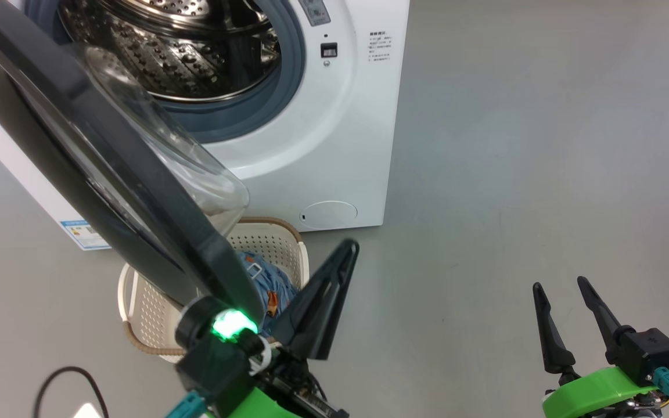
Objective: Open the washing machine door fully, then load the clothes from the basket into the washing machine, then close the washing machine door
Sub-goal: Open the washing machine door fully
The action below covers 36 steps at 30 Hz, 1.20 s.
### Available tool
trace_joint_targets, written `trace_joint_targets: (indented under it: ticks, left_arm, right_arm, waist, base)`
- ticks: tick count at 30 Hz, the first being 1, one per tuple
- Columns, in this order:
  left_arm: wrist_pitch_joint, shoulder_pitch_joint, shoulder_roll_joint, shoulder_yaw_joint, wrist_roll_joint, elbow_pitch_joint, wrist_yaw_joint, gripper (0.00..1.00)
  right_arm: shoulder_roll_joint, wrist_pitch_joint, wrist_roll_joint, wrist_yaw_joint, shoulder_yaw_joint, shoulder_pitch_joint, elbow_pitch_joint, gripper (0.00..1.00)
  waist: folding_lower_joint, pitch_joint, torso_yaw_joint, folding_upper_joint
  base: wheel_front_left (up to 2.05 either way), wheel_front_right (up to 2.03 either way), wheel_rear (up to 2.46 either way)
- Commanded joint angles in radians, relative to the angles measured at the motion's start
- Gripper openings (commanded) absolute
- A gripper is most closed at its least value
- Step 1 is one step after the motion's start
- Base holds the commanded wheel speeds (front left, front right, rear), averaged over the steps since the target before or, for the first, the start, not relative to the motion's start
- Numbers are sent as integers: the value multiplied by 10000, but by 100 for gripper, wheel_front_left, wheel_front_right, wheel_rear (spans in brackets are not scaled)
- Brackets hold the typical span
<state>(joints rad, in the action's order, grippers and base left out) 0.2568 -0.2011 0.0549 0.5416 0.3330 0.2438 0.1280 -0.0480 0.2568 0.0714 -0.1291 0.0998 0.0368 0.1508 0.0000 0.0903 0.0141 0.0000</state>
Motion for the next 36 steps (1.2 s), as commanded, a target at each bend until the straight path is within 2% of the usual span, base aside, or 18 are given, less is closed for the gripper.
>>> trace_joint_targets:
  ticks: [1,10,18,36]
  left_arm:
    - [49,-39,87,-224,108,43,27,0]
    - [49,81,38,-356,130,-1514,27,0]
    - [49,-95,-32,-1168,147,-2824,27,0]
    - [49,-261,-46,-1966,401,-3262,19,0]
  right_arm:
    - [-24,49,86,-16,-282,243,-208,100]
    - [-48,49,106,-16,-357,390,-161,100]
    - [-55,49,187,-16,-407,474,-114,100]
    - [-75,49,441,-16,-597,474,125,100]
  waist:
    - [0,53,-11,0]
    - [0,270,-100,0]
    - [0,456,-222,0]
    - [0,244,-207,0]
  base:
    - [0,0,0]
    - [0,0,0]
    - [0,0,0]
    - [0,0,0]
